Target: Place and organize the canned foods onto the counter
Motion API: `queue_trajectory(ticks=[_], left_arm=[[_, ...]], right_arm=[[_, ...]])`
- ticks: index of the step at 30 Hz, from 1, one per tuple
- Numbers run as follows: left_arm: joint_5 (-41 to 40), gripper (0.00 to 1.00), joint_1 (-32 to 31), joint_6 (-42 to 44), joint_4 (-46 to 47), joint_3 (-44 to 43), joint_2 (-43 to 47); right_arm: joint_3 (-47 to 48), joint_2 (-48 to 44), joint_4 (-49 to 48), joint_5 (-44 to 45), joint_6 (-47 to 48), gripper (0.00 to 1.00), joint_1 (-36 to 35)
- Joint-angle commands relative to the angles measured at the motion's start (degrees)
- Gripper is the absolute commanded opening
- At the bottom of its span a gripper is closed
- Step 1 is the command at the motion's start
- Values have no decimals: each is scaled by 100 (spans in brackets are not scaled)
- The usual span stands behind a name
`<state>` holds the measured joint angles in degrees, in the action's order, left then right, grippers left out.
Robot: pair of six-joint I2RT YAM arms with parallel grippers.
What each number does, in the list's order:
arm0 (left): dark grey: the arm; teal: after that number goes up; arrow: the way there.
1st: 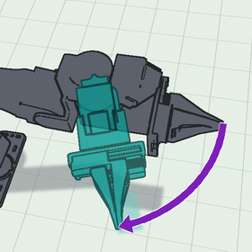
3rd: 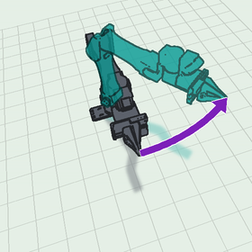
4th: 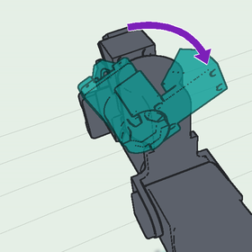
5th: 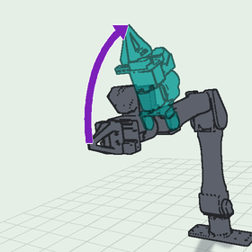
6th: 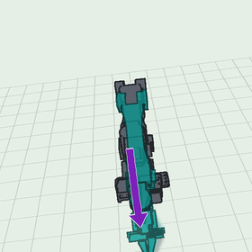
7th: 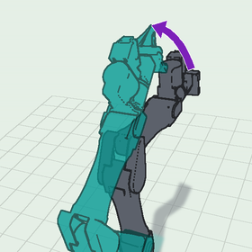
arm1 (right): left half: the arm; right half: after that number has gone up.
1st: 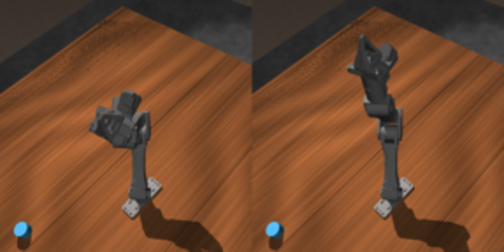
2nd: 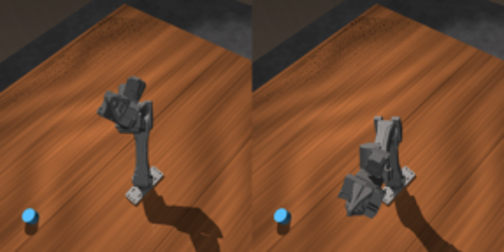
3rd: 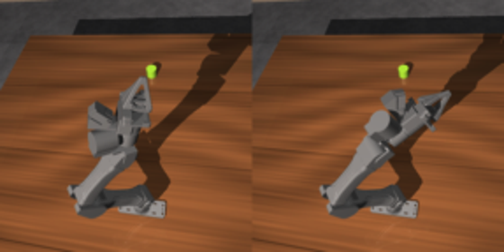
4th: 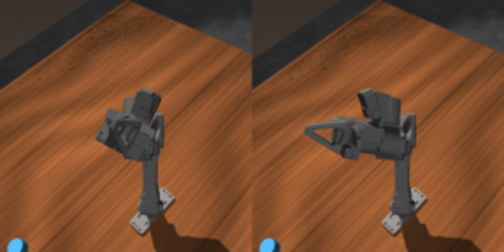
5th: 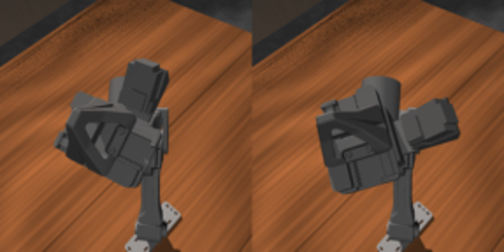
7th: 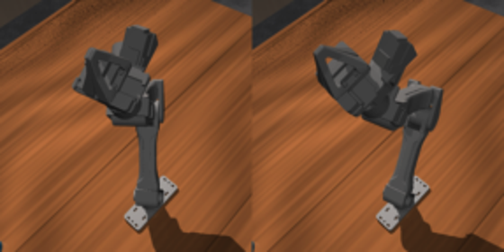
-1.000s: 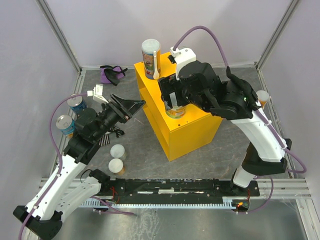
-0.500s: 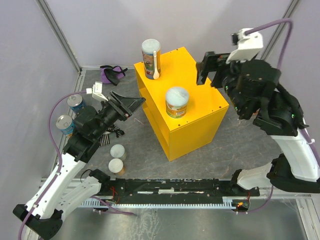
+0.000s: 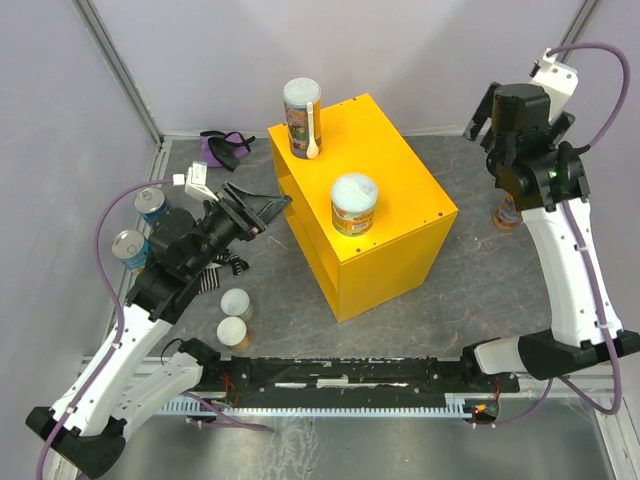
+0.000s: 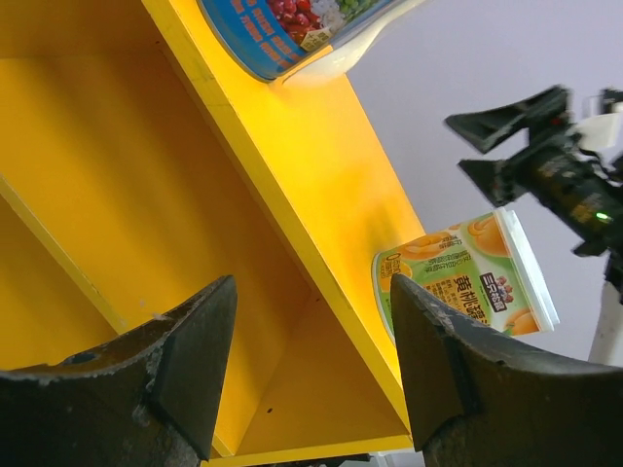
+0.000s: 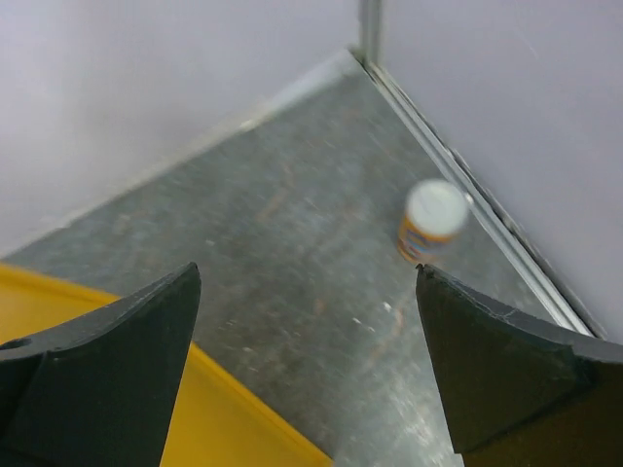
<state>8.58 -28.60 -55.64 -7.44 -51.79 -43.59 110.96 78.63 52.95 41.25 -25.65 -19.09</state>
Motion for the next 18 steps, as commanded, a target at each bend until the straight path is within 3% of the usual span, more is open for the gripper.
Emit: queue_trajectory(ticks=[1,9,18], left_arm=[[-119,71,46,469,50,-300,-4],[-127,71,43,721,82,-185,34],[-134,72,43,831,442,204,194]], right_arm=[[-650,-59,133,-469,-750,99,940],[-1995,-70,-160,-431,-1531,99,1811],[-2679,304,-671,-280,-1852,99,1993]])
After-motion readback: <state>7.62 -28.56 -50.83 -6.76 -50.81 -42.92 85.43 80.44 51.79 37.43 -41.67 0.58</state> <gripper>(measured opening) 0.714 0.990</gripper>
